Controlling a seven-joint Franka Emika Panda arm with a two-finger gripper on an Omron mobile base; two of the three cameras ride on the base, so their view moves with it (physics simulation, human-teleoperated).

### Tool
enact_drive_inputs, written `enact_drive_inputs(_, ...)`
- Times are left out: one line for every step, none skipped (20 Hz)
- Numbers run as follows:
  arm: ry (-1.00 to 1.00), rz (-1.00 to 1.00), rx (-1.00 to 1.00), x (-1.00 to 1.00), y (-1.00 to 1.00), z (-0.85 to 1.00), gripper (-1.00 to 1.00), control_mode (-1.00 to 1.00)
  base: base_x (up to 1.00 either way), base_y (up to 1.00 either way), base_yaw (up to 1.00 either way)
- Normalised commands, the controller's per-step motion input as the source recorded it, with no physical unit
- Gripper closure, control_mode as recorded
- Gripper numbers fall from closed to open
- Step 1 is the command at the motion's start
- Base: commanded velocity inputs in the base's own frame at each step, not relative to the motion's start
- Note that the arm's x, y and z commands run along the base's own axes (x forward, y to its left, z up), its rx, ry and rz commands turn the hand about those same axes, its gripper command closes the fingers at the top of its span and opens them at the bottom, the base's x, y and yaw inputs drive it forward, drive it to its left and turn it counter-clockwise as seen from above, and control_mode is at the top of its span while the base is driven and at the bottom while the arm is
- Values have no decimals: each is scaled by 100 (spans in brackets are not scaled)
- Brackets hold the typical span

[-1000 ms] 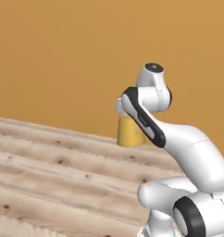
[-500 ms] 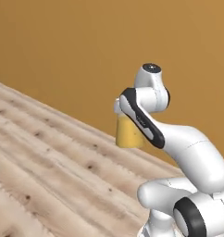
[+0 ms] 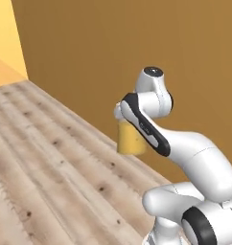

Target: There is a tray on the dining counter. Grab the cup, mug, and pitcher and place them on the tray. The pitcher may be placed next to the tray if it cannot fit the tray.

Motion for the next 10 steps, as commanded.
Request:
enact_drive_inputs(0,0,0,0,0,0,100,100,100,0,11)
enact_drive_inputs(0,0,0,0,0,0,100,100,100,0,9)
enact_drive_inputs(0,0,0,0,0,0,100,100,100,0,10)
enact_drive_inputs(0,0,0,0,0,0,100,100,100,0,11)
enact_drive_inputs(0,0,0,0,0,0,100,100,100,2,12)
enact_drive_inputs(0,0,0,0,0,0,100,100,100,24,16)
enact_drive_inputs(0,0,0,0,0,0,100,100,100,34,19)
enact_drive_inputs(0,0,0,0,0,0,100,100,100,39,19)
enact_drive_inputs(0,0,0,0,0,0,100,100,100,33,19)
enact_drive_inputs(0,0,0,0,0,0,100,100,100,21,19)
